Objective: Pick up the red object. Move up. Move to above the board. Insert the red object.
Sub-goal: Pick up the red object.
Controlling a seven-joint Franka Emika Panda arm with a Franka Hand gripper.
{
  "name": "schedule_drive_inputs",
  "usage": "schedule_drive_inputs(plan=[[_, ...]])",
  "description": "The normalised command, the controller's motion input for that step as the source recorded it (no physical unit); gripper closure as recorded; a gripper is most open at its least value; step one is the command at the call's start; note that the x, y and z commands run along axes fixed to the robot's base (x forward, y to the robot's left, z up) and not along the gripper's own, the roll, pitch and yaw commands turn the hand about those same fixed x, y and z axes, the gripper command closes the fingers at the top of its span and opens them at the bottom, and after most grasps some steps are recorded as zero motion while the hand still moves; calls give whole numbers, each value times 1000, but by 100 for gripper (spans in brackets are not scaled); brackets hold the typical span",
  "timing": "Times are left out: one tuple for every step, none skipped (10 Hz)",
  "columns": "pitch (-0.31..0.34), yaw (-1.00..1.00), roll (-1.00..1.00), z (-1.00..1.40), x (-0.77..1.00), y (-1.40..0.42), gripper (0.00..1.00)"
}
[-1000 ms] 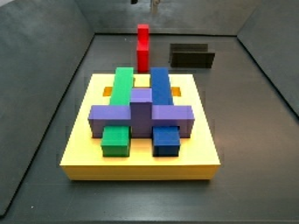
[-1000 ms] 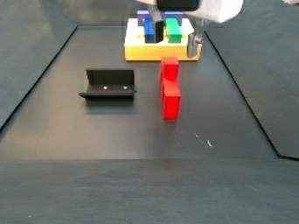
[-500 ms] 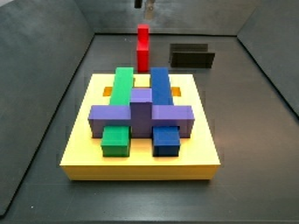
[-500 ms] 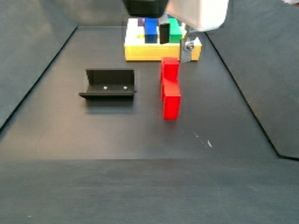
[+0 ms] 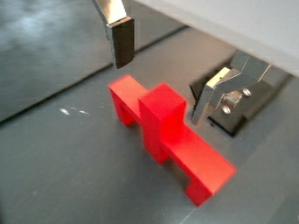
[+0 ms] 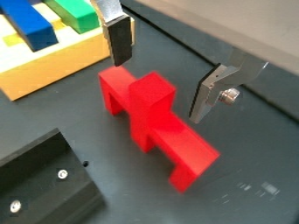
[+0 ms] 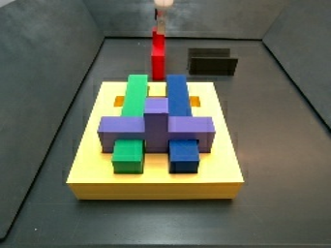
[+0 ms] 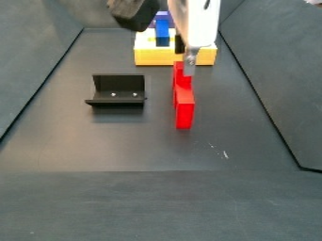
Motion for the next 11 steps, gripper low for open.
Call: schedule_drive_inputs(plan=[[0, -271, -43, -266, 209, -157, 0], [-31, -123, 0, -266, 0, -34, 0], [-57, 0, -11, -280, -71, 0, 0], [-59, 0, -44, -300, -74, 0, 0], [-50, 0, -53, -303, -9, 0, 0], [-46, 0, -43, -271, -6, 0, 0], [0, 0, -30, -160, 0, 0, 0], [0, 0, 0, 0, 0, 0, 0], [0, 0, 0, 0, 0, 0, 100], [0, 0, 0, 0, 0, 0, 100], [0, 0, 0, 0, 0, 0, 100]])
